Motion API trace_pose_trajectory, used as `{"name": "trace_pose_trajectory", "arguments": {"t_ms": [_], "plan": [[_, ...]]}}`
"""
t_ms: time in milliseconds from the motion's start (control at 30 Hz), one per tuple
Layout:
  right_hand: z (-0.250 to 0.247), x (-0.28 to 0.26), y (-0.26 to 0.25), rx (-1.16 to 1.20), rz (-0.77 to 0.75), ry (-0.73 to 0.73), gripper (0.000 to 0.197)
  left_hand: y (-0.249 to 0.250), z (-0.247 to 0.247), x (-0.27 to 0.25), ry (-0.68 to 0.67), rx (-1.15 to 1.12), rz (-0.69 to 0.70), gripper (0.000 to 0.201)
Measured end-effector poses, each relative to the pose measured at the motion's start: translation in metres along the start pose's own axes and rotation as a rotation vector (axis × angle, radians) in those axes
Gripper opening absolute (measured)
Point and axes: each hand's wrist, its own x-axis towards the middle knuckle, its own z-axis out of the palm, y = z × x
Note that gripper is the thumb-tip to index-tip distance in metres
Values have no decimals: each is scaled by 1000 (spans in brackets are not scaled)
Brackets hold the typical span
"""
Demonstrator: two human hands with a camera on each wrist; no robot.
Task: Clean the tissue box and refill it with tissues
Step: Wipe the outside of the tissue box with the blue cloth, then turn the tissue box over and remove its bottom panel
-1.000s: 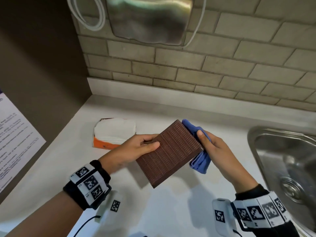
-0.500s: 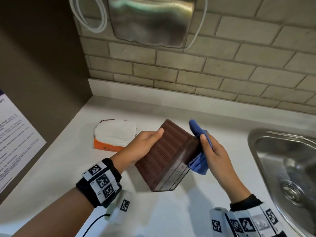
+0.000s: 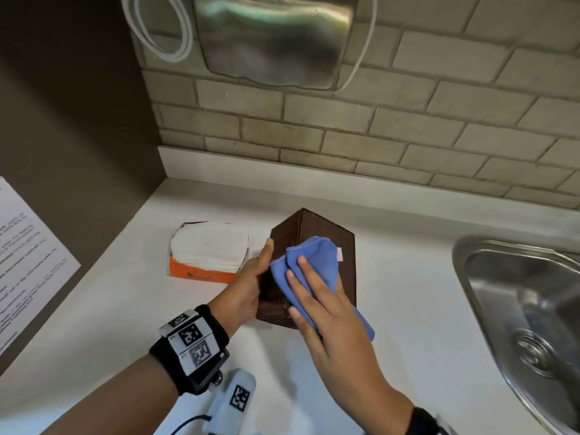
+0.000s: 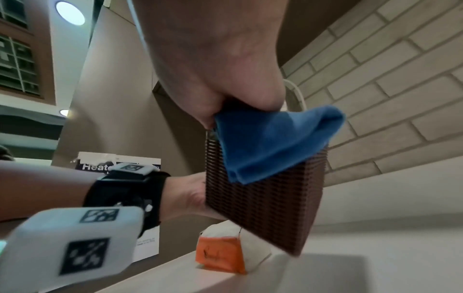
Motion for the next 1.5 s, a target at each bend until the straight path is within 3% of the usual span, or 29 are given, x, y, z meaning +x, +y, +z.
{"name": "trace_pose_trajectory", "arguments": {"t_ms": [167,333,500,600,700,733,833,967,1133,1200,1233,1300,1367,1500], "plan": [[-12,31,12,-108,-50,132,48,-10,12,-4,-90,109,-70,37],[-13,44,50,-154,200,295,51,4,-14,-1,-18,91,0,50],[-12,37,120,-178,437,294,38,6,-28,0,80,104,27,56],[-11,34,159,-360,572,188,33,13,-32,-1,149,128,75,60],[0,30,180,-468,533,12,30,18,-33,-3,152,178,110,57],[9,26,186,-525,506,-66,36,18,-32,-4,142,186,122,55],[33,15,196,-541,626,-274,63,16,-27,-7,136,225,178,52],[43,14,189,-518,701,-346,69,11,-22,-12,95,279,250,47],[-5,31,152,-227,676,-179,79,8,-13,-18,45,510,384,36],[-35,39,118,101,660,-75,89,1,-8,-19,-23,653,452,49],[-48,40,101,302,681,-51,84,-3,-5,-20,-40,770,492,58],[-69,43,76,652,773,-128,75,-13,4,-24,-52,1079,589,67],[-79,43,63,804,846,-266,70,-21,9,-27,-108,1288,705,66],[-69,42,58,639,788,-399,62,-41,12,-20,-101,1584,989,61]]}}
